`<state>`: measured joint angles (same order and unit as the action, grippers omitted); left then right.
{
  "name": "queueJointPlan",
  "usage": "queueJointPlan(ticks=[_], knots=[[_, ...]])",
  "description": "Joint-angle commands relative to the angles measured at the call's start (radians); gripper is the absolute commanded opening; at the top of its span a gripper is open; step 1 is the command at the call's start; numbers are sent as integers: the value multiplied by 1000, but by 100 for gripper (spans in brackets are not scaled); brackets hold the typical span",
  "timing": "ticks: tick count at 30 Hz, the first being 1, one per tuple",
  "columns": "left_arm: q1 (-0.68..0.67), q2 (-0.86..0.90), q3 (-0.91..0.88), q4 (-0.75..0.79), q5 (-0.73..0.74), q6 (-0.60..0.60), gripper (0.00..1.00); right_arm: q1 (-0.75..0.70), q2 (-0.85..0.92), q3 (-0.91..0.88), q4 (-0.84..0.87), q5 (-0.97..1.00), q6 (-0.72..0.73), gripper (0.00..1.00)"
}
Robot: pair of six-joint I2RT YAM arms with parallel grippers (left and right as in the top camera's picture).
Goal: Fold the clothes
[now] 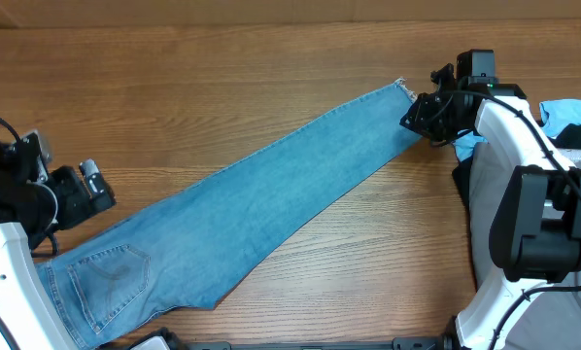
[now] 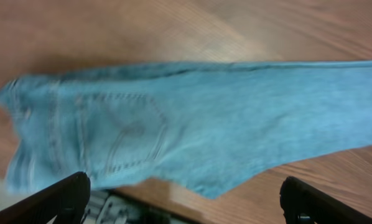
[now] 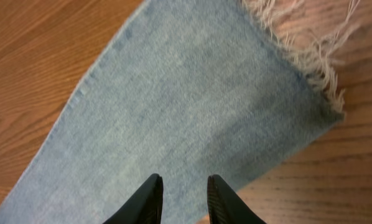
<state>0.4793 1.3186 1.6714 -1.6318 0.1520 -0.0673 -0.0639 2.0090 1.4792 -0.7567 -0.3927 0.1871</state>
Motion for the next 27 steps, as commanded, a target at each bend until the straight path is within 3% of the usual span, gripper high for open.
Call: queueJointPlan(ticks=[1, 3, 5, 7, 9, 11, 15, 17, 18, 19, 20, 23, 27], knots=[[4, -14, -24, -51, -164, -157, 100, 26, 42, 18, 15, -27, 3, 29], [5, -14, -101, -48, -189, -219, 100, 64, 125, 18, 23, 8, 30, 16], [5, -13, -188, -13, -232, -266, 88, 66, 177, 18, 25, 105, 123, 8], [5, -13, -301, 41, -286, -327, 92, 42, 229, 18, -19, 290, 280, 4], [5, -13, -404, 89, -294, -327, 90, -11, 228, 22, -50, 402, 338, 4], [5, -12, -485, 142, -305, -331, 80, -95, 216, 23, -87, 387, 371, 4], [5, -11, -492, 165, -349, -341, 52, -203, 147, 40, -98, 253, 272, 4], [5, -11, -492, 192, -341, -340, 46, -223, 34, 77, -109, 147, 220, 8], [5, -11, -496, 206, -341, -340, 37, -223, -40, 84, -109, 108, 201, 13], [5, -11, -523, 230, -338, -330, 14, -219, -91, 84, -109, 97, 201, 13], [5, -6, -556, 249, -346, -330, 4, -217, -137, 84, -110, 85, 201, 14], [6, 93, -627, 330, -344, -369, 11, -217, -233, 84, -129, 25, 202, 15], [17, 320, -644, 443, -348, -387, 8, -217, -248, 84, -154, 24, 201, 15]])
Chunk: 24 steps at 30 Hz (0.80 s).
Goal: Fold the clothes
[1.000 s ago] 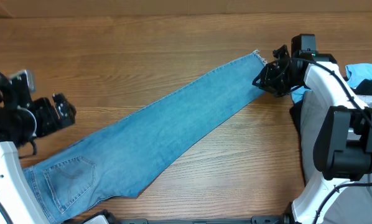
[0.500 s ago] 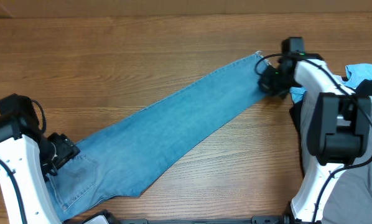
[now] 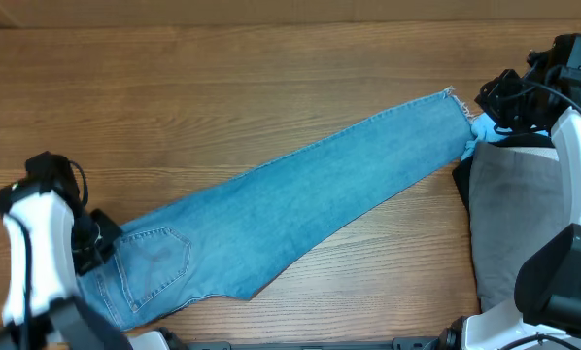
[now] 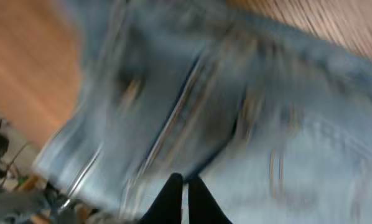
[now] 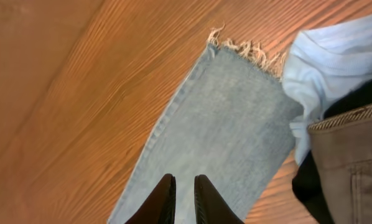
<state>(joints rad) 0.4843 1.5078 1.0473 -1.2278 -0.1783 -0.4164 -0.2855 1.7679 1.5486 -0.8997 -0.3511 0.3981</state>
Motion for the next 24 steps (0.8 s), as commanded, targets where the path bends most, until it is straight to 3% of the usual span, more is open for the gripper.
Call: queueJointPlan(ticks=[1, 6, 7, 13, 15, 18, 21, 24], knots=[[23, 177, -20, 54, -31, -63, 4, 5, -6, 14, -22, -18, -10, 15], [108, 342, -20, 188, -42, -40, 7, 15, -6, 13, -66, -18, -47, 15], [111, 355, -19, 237, -47, 35, 11, 36, -5, 9, -76, -17, -72, 15], [111, 356, -3, 460, -31, 110, 17, 154, -3, 8, -89, -17, -114, 15], [111, 360, -3, 595, 10, 146, 21, 177, -3, 8, -93, -18, -114, 15], [110, 362, 51, 764, 217, 277, 30, 201, -3, 8, -114, -17, -116, 16], [100, 362, 171, 742, 307, 378, 40, 214, -3, 6, -125, -17, -119, 20], [91, 361, 418, 509, 290, 411, 52, 230, 1, -8, -117, -17, -118, 24]])
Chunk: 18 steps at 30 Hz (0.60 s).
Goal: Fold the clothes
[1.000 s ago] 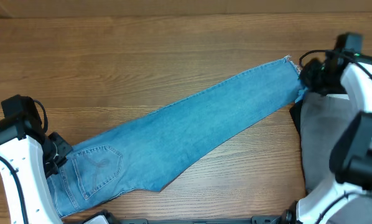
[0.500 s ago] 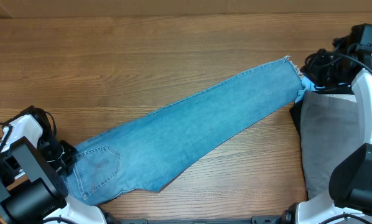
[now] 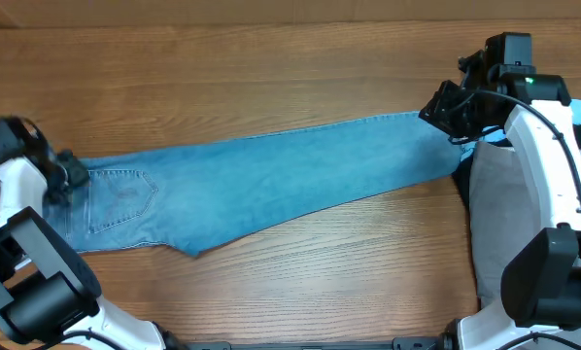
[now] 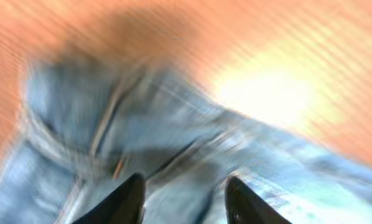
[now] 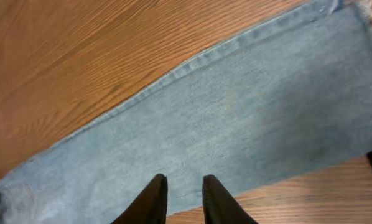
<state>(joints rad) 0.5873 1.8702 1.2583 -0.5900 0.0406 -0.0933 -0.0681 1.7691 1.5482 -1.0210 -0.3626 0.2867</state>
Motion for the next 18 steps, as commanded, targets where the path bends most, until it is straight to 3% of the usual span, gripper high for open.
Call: queueJointPlan(ticks=[1, 4, 6, 7, 11, 13, 18], knots=[[-10, -1, 312, -261, 53, 70, 55, 20, 10, -25, 12, -6, -6, 24], [-9, -1, 392, -446, -84, -22, 43, 37, 26, -84, 46, -7, -5, 19], [-9, 4, 359, -478, -131, -35, 35, 50, 27, -134, 81, -7, 1, 19], [-9, 7, 309, -473, -164, -48, 33, 62, 27, -163, 100, -7, 1, 20], [30, 8, 45, -422, -459, -289, 17, 74, 27, -218, 115, -6, 1, 20], [93, 8, -40, -376, -467, -317, 12, 74, 27, -219, 119, -6, 1, 19], [205, 8, -110, -336, -433, -359, 11, 74, 27, -219, 129, -6, 2, 20]])
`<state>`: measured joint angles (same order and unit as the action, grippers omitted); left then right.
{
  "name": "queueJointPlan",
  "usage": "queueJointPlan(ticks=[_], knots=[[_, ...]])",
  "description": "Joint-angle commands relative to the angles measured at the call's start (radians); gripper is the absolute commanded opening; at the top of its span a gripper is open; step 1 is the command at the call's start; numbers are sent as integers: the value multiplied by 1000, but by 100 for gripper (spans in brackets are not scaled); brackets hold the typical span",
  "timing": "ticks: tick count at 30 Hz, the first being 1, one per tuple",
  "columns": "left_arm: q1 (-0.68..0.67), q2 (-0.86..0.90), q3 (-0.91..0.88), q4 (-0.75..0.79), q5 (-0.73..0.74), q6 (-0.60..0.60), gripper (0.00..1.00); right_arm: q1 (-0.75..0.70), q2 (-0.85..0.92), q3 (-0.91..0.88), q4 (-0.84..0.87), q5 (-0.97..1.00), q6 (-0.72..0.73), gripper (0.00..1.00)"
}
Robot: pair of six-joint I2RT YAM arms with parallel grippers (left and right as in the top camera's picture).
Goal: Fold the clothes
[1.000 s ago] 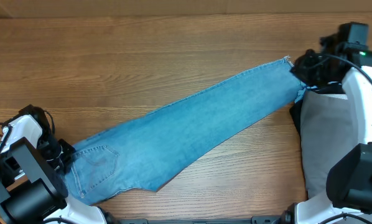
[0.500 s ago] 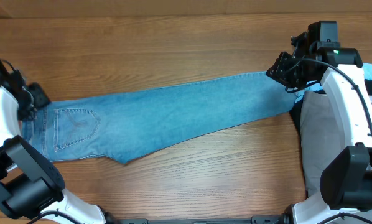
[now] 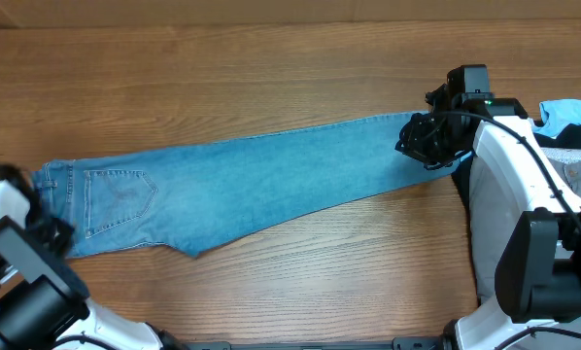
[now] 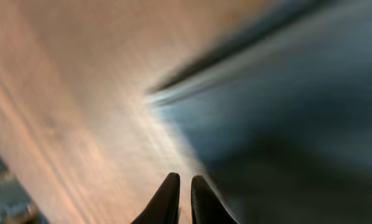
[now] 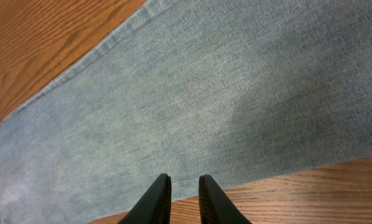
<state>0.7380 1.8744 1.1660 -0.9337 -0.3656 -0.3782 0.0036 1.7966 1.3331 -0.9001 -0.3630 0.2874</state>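
Light blue jeans (image 3: 252,185), folded lengthwise, lie flat across the table, waist and back pocket at the left, leg end at the right. My left gripper (image 3: 50,233) sits at the waist's near-left corner. The left wrist view is blurred: its fingers (image 4: 183,186) are together over wood at the edge of dark denim. My right gripper (image 3: 419,144) hovers over the leg end. In the right wrist view the right gripper (image 5: 183,186) has its fingers slightly apart above the lower edge of the jeans (image 5: 204,93), with nothing between them.
A pile of clothes lies at the right edge: a grey garment (image 3: 509,224), a dark one (image 3: 462,180) and a light blue one (image 3: 567,117). The wooden table (image 3: 222,68) stretches behind the jeans.
My left gripper has gone from the waist's far-left side, fingers apart, to its near-left corner, fingers together. My right gripper has shifted a little left over the leg end. The jeans lie as before.
The jeans first lay diagonally, waist at the near left, with the left gripper open beside them. Then the left gripper was shut on the waist and the jeans sat further right. After that they lay nearly straight across the table, where they remain.
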Motion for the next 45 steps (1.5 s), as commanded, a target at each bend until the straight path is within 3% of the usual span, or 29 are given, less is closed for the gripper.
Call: queueJointPlan(ticks=[1, 4, 8, 12, 16, 22, 25, 28, 37, 45], knots=[[64, 2, -12, 8, 0, -74, 11, 2, 0, -3, 10, -6, 0, 20], [75, 0, 69, -20, 145, 6, 7, 8, 0, -4, 41, -10, 0, 25], [46, -35, 225, -112, 278, 88, 8, 54, 3, -8, 60, -13, 0, 18], [15, -97, 323, -151, 412, 148, 15, 105, 11, -56, 108, 7, 75, 15], [-40, -167, 353, -130, 566, 242, 27, 155, 19, -175, 263, 6, 184, 15], [-153, -141, 314, -77, 415, 282, 29, 179, 48, -317, 474, 6, 297, 16], [-175, -107, 257, 28, 399, 282, 38, 173, 78, -350, 504, 14, 369, 19], [-173, -58, 221, 68, 351, 266, 35, 166, 105, -363, 511, 11, 402, 18], [-76, 75, 136, 52, 37, 99, 19, 149, 125, -363, 502, -10, 474, 16], [69, 93, 141, 50, 79, 69, 25, 149, 125, -363, 495, -17, 474, 17]])
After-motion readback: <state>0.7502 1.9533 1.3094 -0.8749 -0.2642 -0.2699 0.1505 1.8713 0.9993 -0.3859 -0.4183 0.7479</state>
